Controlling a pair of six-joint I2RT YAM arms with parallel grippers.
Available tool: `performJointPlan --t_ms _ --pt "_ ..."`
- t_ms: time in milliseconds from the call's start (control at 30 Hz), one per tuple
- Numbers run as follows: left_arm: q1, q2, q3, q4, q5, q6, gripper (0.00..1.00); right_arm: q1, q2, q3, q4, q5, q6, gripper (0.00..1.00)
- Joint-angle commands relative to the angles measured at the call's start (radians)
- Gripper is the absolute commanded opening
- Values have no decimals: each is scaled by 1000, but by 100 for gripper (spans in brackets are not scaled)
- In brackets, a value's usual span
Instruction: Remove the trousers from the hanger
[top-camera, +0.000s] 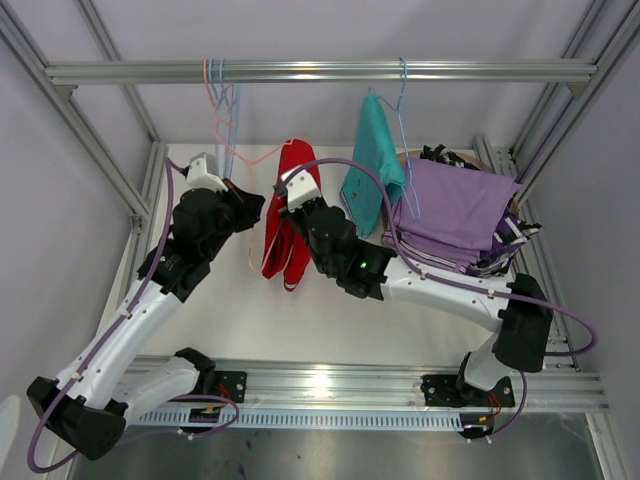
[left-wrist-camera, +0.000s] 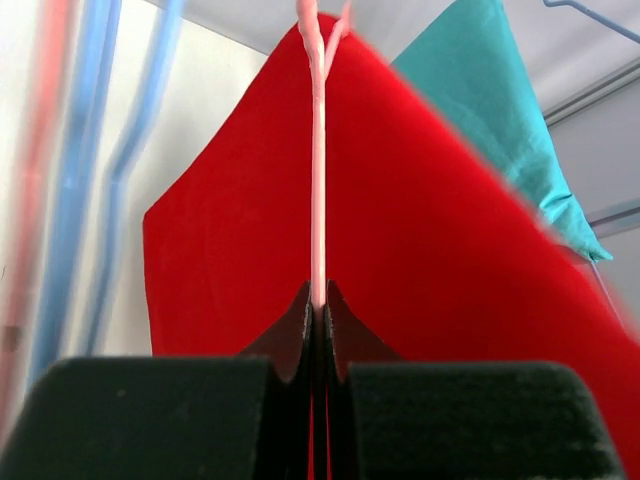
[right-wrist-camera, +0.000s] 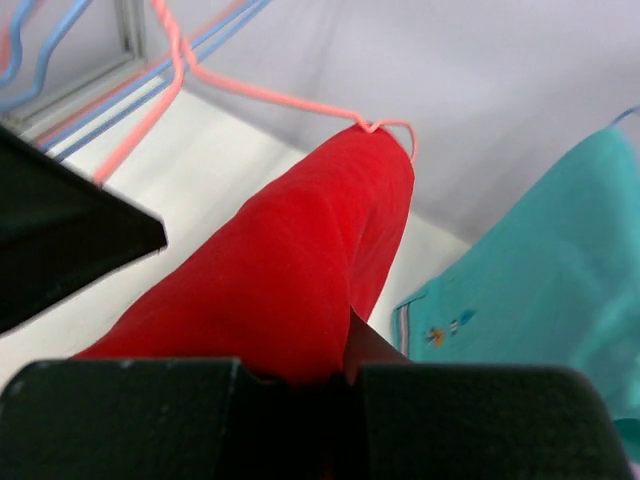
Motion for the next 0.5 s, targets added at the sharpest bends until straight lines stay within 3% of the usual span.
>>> performJointPlan --t_ms 0,467 --pt "10 13 3 36 13 -2 0 9 -119 131 86 47 -88 0" --pt "10 21 -2 43 33 3 0 64 -240 316 -24 142 -320 0"
